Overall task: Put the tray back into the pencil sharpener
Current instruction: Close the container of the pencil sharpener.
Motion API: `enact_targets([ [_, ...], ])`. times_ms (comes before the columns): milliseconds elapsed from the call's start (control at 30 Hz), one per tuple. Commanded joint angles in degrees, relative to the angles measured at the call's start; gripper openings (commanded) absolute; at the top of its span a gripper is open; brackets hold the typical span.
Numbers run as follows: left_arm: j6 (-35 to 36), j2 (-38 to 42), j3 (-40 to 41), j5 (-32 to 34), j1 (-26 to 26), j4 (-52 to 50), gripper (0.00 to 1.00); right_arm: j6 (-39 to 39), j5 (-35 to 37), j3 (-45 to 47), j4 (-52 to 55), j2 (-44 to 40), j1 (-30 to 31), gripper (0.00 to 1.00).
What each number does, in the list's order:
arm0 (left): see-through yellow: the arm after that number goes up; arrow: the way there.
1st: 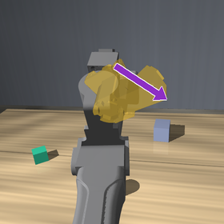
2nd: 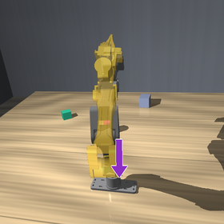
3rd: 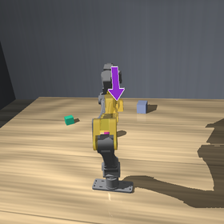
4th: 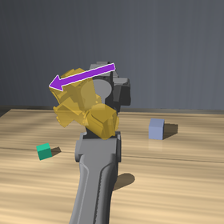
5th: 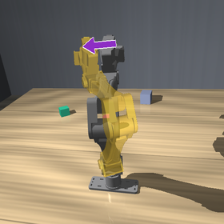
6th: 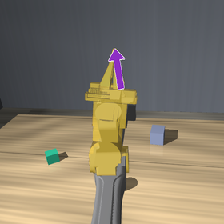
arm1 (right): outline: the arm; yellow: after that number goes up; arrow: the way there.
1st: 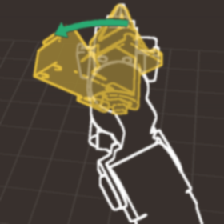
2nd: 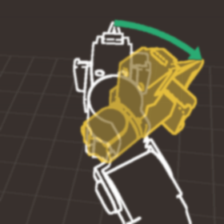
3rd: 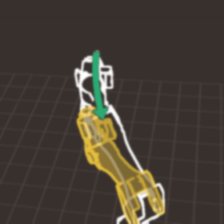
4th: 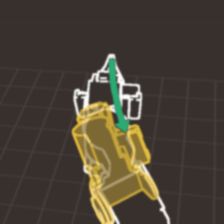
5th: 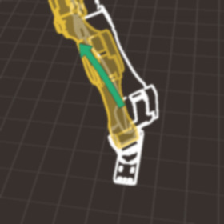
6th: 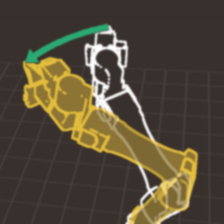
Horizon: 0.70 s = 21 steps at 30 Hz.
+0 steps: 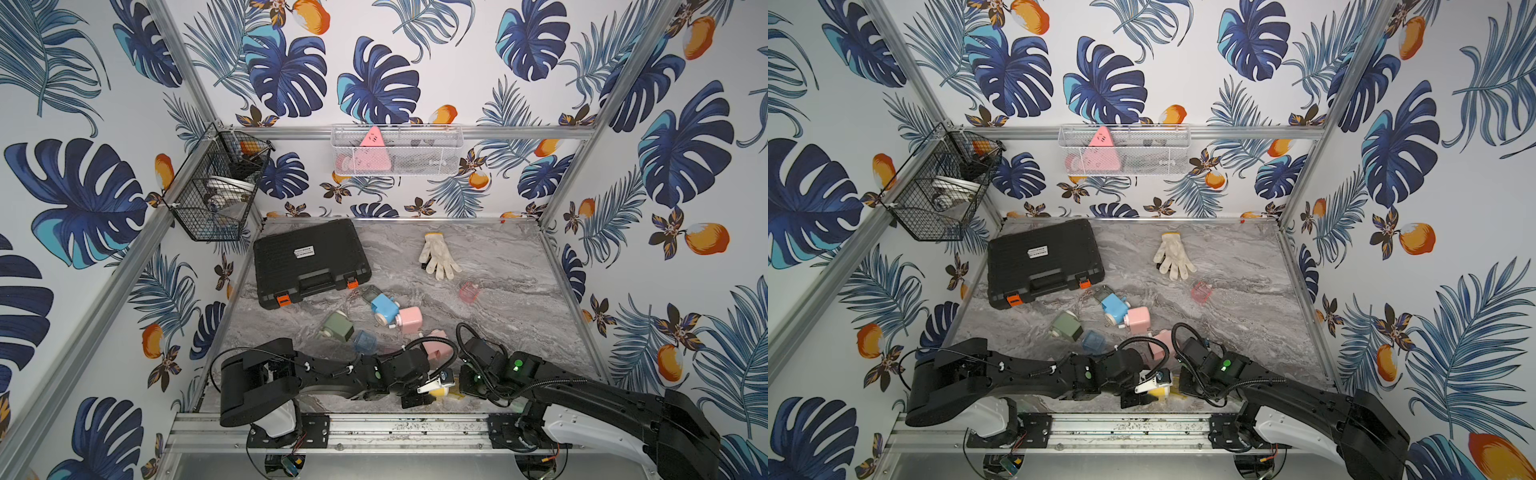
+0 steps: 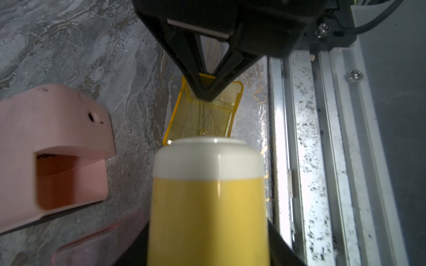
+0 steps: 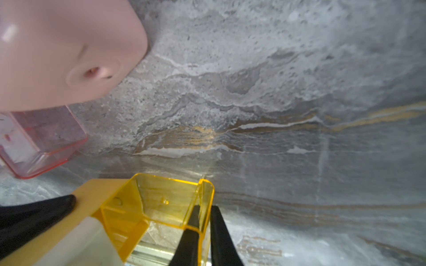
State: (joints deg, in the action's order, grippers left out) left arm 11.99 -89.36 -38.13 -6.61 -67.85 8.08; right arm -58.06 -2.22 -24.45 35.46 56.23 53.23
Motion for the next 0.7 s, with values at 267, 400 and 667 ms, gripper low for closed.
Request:
enact_targets([
  [267, 1.9, 0.2, 1.3, 3.2, 0.1, -2.1, 0.44, -0.1, 0.9, -0.6, 4.4, -1.3, 0.0, 0.11],
  [400, 2.0, -0.1, 1.3, 3.2, 0.3, -1.8, 0.43, -0.1, -0.2, 0.0, 4.5, -1.3, 0.0, 0.10],
  [667, 2.5, -0.9, 0.7, 2.7, 0.3, -2.1, 0.44, 1.2, -2.1, -0.4, 0.8, 1.3, 0.0, 0.11],
])
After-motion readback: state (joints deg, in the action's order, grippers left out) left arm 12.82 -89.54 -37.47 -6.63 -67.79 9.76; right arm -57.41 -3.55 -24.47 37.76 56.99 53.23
